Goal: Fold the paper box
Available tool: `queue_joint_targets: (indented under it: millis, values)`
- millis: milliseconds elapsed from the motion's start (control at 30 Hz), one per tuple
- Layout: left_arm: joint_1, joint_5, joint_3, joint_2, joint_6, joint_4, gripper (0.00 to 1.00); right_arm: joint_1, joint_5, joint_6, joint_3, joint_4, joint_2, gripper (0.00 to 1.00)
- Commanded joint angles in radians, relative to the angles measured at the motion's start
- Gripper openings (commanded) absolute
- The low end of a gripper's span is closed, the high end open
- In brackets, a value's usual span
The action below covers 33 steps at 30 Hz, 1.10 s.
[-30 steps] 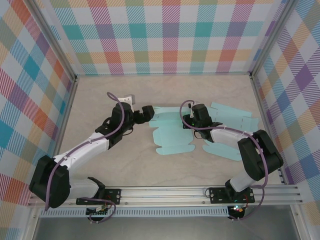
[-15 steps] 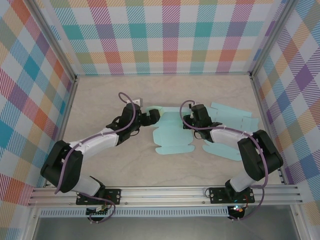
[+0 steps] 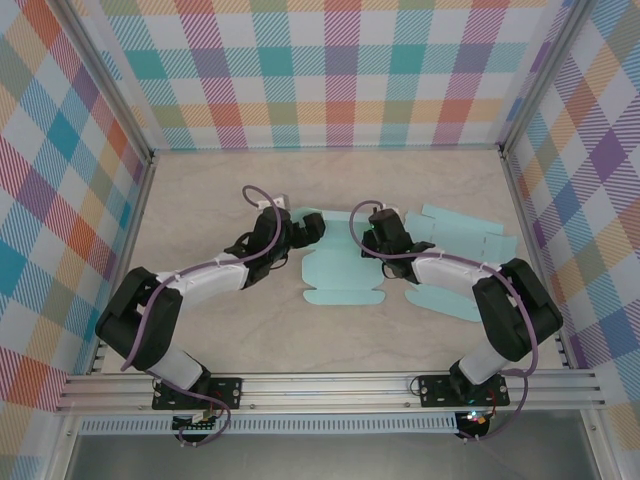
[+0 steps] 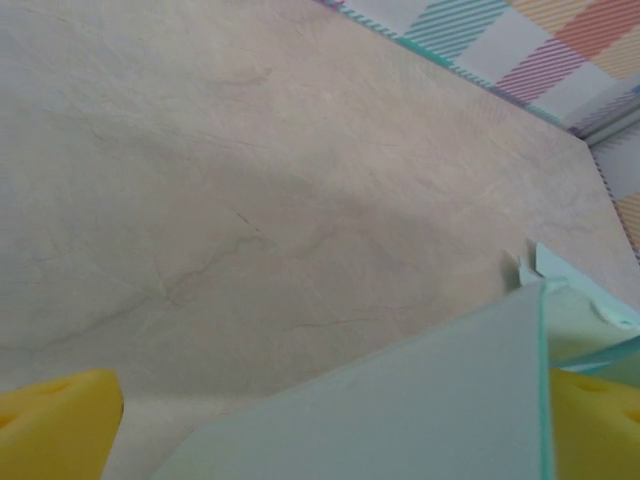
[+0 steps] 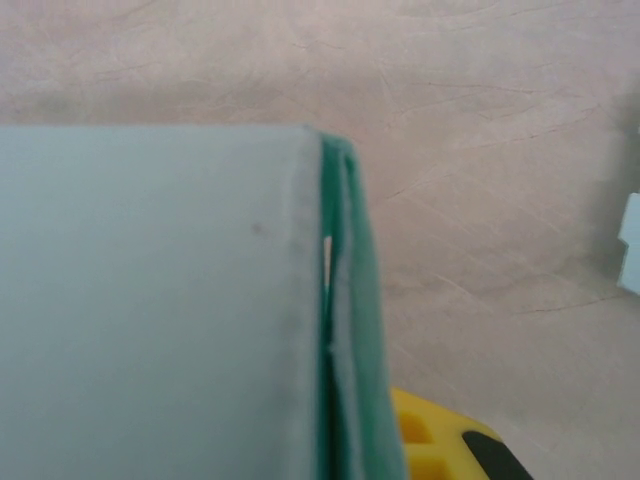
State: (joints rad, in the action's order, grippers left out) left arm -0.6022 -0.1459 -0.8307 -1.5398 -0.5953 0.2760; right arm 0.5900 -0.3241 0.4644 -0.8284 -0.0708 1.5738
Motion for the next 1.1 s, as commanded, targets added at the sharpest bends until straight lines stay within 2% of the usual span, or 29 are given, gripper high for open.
queue_joint_targets:
  millis: [0,167,333,400,467,700,1067]
  values:
    - [-0.014,-0.103,0.062,0.097,-0.027,0.016,1.0,0.018,-0.065,0.034,-0.019,0.031,0.0,0.0]
    - [-0.014,-0.156,0.174,0.287,-0.024,-0.086,1.0,0.019,-0.096,0.036,0.015,-0.008,-0.03,0.0]
    - [-0.013,-0.157,0.272,0.453,-0.071,-0.217,1.0,0.026,-0.093,0.017,0.047,-0.064,-0.059,0.0]
    - [-0.013,-0.135,0.309,0.487,-0.108,-0.23,0.96,0.031,-0.094,0.006,0.059,-0.083,-0.07,0.0]
    - [-0.013,-0.088,0.347,0.505,-0.142,-0.197,0.86,0.035,-0.096,-0.003,0.067,-0.091,-0.078,0.0]
    - [-0.019,0.035,0.366,0.418,-0.181,-0.057,0.65,0.046,-0.105,-0.006,0.076,-0.088,-0.098,0.0]
    - [-0.07,0.056,0.291,0.175,-0.157,0.157,0.59,0.068,-0.112,-0.007,0.074,-0.079,-0.1,0.0]
